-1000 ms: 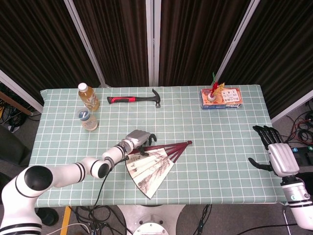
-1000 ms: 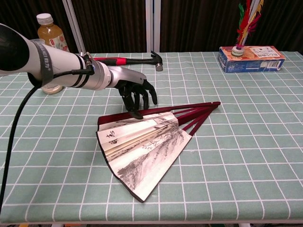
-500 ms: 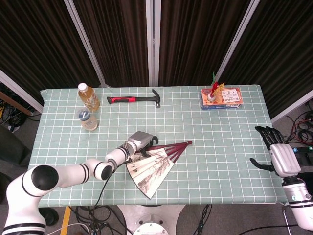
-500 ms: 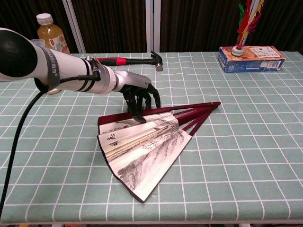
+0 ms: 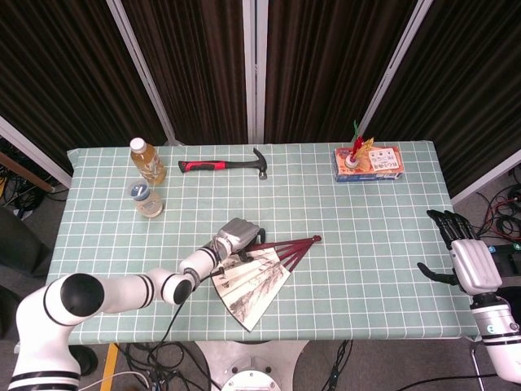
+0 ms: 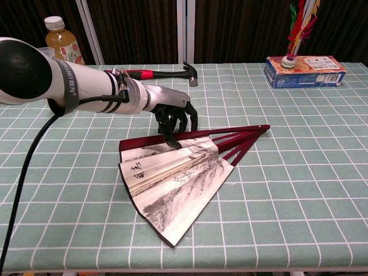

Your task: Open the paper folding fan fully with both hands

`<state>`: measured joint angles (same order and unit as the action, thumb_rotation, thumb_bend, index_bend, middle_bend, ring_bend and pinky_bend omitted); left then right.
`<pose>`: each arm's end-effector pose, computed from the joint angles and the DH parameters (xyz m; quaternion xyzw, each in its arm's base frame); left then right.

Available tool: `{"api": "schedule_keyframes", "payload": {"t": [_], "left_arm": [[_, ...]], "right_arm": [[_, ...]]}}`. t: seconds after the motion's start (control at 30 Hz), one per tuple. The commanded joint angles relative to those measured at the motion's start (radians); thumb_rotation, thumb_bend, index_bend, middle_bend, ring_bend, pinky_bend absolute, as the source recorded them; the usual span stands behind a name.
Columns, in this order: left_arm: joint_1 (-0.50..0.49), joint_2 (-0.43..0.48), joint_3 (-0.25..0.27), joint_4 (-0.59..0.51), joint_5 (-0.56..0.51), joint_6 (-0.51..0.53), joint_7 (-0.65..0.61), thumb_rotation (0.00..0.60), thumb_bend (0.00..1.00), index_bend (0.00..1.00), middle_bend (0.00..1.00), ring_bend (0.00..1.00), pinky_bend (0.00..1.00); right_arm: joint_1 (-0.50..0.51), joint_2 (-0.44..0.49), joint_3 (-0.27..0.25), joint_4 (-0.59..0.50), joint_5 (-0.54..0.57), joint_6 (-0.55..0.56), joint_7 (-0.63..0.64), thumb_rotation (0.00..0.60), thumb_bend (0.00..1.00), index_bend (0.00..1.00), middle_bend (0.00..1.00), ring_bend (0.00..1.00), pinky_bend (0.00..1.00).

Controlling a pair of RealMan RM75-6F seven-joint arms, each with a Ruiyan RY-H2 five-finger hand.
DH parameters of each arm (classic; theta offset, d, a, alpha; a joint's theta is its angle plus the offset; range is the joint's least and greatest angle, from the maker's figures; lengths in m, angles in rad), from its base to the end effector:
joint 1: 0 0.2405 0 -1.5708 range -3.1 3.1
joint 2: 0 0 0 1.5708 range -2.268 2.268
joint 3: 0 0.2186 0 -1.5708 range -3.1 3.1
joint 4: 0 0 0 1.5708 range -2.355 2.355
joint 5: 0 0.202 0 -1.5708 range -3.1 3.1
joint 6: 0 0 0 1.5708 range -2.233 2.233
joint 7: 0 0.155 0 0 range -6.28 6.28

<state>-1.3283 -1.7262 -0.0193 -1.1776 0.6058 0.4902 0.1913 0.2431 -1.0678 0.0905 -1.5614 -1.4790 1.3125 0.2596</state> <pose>-0.0393 0.3551 -0.1076 -0.8256 -0.4460 -0.2229 0.2643 -0.2647 -0.2412 0.1547 0.6032 -0.4326 0.4336 0.5109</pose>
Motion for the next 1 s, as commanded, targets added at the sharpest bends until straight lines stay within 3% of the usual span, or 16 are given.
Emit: {"api": "schedule_keyframes", "payload": {"t": [0.03,0.47,0.7,1.0], "left_arm": [[-0.007,-0.01,0.009,0.005,-0.014,0.017,0.022,0.6,0.29,0.35,0.5,0.52,0.51],[0.008,0.01,0.0,-0.041,-0.022,0.097,0.084,0.6,0.33,0.5,0.67,0.66,0.62],[0.074,0.145,-0.039,-0.195,0.046,0.151,0.036,0.6,0.33,0.52,0.68,0.67,0.63],[0.245,0.319,-0.096,-0.406,0.227,0.329,-0.106,0.6,0.33,0.56,0.69,0.68,0.67]], "right_arm": [[-0.001,0.0,0.0,0.002,0.0,0.0,0.003,0.6,0.12,0.06,0.08,0.0,0.0],[-0.007,0.003,0.0,-0.001,-0.006,0.014,0.01,0.6,0.12,0.05,0.08,0.0,0.0],[-0.001,0.009,-0.004,-0.006,-0.021,0.009,0.013,0.6,0.12,0.05,0.08,0.0,0.0],[0.035,0.011,-0.02,-0.026,-0.056,-0.046,0.055,0.6,0.12,0.05,0.08,0.0,0.0]]}}
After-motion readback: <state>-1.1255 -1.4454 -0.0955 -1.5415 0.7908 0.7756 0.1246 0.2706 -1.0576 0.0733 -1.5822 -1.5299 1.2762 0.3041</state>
